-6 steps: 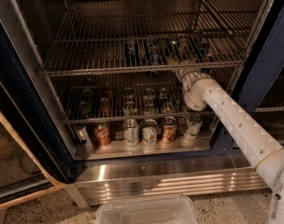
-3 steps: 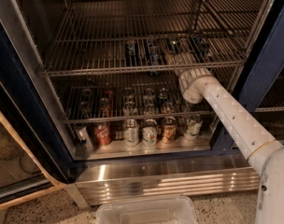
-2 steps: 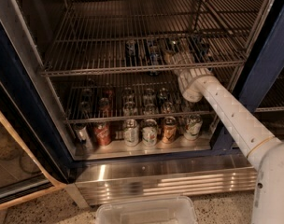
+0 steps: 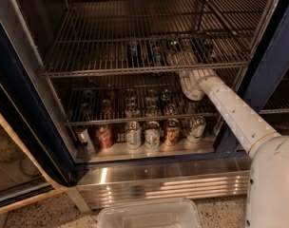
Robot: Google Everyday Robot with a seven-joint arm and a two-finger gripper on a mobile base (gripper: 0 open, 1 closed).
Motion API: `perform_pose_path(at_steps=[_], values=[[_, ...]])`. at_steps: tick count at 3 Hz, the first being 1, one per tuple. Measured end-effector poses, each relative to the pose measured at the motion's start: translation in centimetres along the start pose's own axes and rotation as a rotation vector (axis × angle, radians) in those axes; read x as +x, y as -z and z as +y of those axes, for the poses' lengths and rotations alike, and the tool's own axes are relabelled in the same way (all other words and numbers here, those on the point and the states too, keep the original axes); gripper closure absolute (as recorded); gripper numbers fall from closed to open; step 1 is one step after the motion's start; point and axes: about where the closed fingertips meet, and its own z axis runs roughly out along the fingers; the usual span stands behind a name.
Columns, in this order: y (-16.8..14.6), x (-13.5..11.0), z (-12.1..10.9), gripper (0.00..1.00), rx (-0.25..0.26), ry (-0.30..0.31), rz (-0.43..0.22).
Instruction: Pick green can from middle shelf of fridge
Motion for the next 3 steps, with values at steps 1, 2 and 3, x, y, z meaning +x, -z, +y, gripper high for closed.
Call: perform_pose_path(at_steps=[1,2,3], values=[[-0.69,0.00,0.01,0.45,-0.002,0.012,0.003],[-0.70,0.00,0.01,0.40,-0.002,0.012,0.003],[-0.71,0.00,0.03,0.31,-0.002,0.012,0.003]])
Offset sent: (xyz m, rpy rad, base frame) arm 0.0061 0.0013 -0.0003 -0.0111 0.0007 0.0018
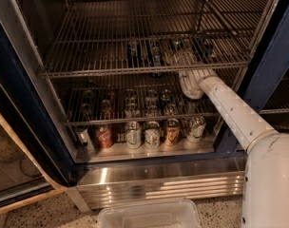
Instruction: Pick green can from middle shelf of fridge
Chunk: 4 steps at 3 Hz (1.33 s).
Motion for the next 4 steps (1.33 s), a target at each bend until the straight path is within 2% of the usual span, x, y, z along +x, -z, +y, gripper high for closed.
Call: perform_pose_path(at_steps=[4], values=[[-1.3,0.4,-1.9,0.32,0.053,-0.031,0.007]])
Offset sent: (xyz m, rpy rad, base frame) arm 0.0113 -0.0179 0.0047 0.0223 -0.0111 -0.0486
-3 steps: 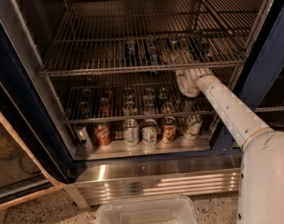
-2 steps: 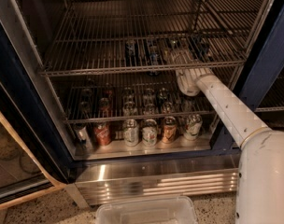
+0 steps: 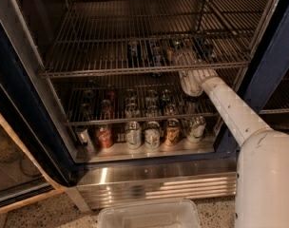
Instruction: Pick green can from middle shelf of fridge
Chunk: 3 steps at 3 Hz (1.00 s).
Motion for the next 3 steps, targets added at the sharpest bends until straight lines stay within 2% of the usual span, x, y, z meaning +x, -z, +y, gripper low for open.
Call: perform_pose_path(at_steps=[2,3], values=[[-1.1,1.1,0.0,0.31,-0.006,-0.014,0.029],[-1.7,1.2,0.3,0.47,-0.016,-0.012,0.035]])
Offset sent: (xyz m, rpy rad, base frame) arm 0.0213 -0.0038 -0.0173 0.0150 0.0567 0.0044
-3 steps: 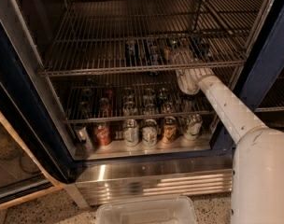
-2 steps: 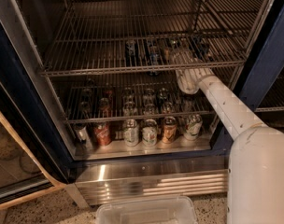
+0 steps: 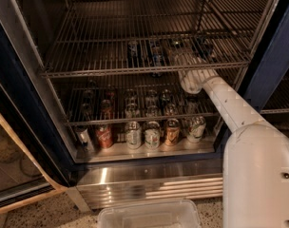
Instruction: Pick green can from middle shelf of fridge
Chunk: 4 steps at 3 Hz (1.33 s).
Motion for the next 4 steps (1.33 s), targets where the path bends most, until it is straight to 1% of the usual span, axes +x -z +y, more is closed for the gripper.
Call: perform_pose_path(at_steps=[1,2,3,4], values=[[0.00,0.06,-0.07,0.67,0.001,0.001,0.001],[-0.01,0.06,-0.07,0.92,0.001,0.001,0.001],[-0.01,0.06,-0.07,1.00,0.001,0.001,0.001],[0.83,-0.10,-0.32,1.00,0.013,-0.026,-0.005]])
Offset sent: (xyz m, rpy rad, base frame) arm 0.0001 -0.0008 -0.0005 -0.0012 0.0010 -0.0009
